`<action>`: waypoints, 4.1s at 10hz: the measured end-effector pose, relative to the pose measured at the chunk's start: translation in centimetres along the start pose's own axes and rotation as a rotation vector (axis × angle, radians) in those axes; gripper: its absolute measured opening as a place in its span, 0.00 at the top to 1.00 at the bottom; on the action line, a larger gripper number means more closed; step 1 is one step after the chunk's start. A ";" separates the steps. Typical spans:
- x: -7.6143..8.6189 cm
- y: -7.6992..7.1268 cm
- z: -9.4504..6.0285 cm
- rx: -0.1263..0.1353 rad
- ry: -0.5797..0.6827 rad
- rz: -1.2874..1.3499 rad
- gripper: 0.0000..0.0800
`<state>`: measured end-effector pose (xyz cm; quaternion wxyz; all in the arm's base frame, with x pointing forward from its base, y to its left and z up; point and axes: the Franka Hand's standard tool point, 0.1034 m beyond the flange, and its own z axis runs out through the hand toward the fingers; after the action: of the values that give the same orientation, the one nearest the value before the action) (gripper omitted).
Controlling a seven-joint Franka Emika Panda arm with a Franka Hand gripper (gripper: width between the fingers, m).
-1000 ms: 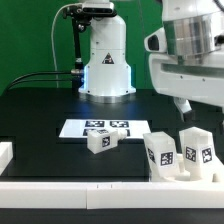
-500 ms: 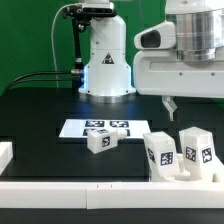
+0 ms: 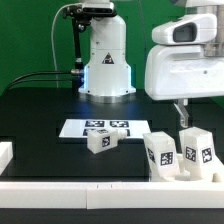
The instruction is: Assemble stool
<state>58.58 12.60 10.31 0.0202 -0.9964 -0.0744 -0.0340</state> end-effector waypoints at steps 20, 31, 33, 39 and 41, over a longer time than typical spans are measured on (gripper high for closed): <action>-0.3 0.9 3.0 -0.014 -0.035 0.029 0.58; -0.2 0.2 3.1 0.049 -0.052 1.388 0.58; -0.1 0.2 3.1 0.068 -0.053 1.579 0.58; 0.2 -0.3 1.1 0.037 -0.054 1.209 0.21; 0.4 -0.3 0.5 0.018 -0.038 0.930 0.19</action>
Offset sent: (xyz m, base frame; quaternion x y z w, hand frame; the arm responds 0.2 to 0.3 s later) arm 0.0006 0.0031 -0.0136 0.0446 -0.0295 -0.2357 0.9704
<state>58.93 13.00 9.83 0.0406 -0.9243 0.3795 -0.0025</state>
